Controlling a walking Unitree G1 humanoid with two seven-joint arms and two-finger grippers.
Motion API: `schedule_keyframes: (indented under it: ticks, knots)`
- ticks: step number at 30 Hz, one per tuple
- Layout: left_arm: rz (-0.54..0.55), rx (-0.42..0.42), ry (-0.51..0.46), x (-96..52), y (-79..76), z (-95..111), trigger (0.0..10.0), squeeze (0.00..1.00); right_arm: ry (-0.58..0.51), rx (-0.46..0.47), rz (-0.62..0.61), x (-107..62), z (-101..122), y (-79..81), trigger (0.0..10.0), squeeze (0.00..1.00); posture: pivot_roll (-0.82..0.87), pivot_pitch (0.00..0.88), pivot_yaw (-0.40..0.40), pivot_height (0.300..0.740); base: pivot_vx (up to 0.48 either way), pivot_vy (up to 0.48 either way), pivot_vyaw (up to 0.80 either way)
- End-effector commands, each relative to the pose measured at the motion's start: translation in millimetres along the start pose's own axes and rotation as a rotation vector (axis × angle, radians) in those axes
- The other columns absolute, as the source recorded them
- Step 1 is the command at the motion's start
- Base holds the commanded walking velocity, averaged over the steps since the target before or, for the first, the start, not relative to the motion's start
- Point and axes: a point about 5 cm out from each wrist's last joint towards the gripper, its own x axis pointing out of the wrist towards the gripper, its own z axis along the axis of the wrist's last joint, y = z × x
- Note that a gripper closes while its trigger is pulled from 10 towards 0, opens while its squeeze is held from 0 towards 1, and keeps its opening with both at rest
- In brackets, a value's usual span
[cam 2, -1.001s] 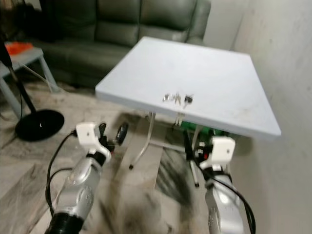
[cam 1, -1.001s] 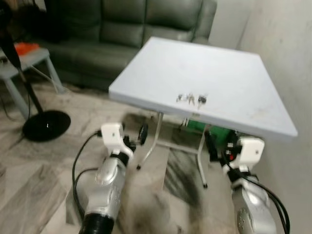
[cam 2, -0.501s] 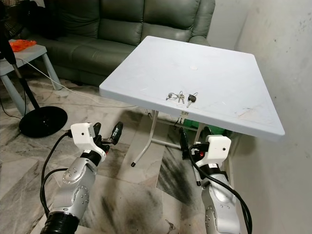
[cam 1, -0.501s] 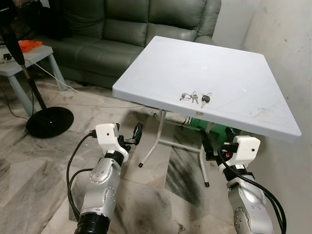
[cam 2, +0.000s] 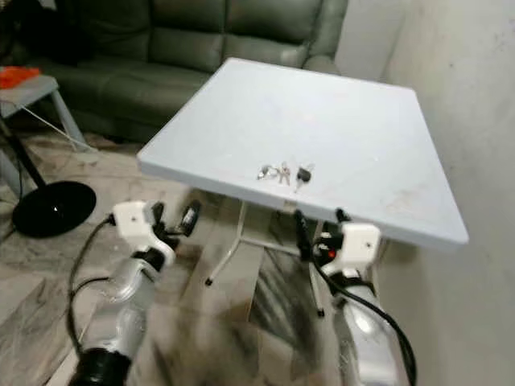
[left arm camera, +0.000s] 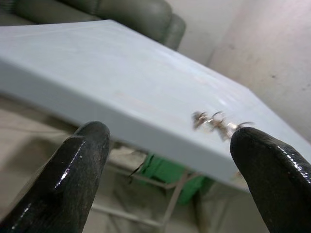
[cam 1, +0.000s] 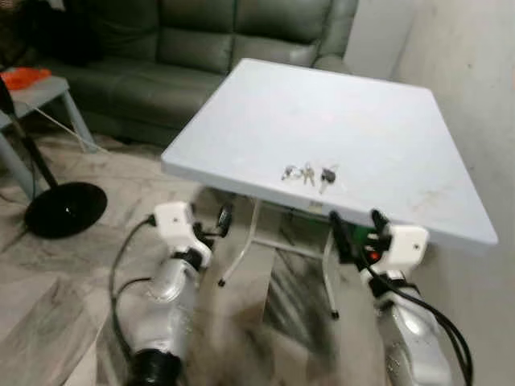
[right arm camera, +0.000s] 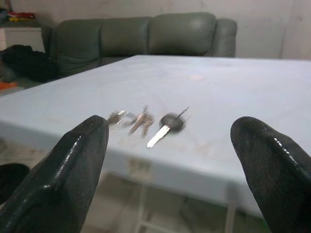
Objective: Hang keys on a hook
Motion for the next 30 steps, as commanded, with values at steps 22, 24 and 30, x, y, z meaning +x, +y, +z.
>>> schedule_keyframes:
  ticks: [22,24,30]
  knots:
    - [0.018,0.042,-0.001,-0.7,5.7,3.5,10.0,0.0,-0.02,0.011,0.013,3.9,4.2,7.3,10.0,0.0,-0.01,0.03,-0.079,0.719,0.109,0.0,0.0]
    - [0.017,0.043,-0.001,-0.6,5.4,3.4,10.0,0.0,-0.019,0.01,0.013,3.9,3.9,7.4,10.0,0.0,-0.01,0.028,-0.079,0.719,0.0,0.0,0.0]
    - [0.014,0.042,-0.006,0.2,4.1,4.3,10.0,0.0,-0.018,0.01,0.015,3.8,3.8,7.8,10.0,0.0,-0.01,0.024,-0.08,0.719,0.0,0.0,0.0]
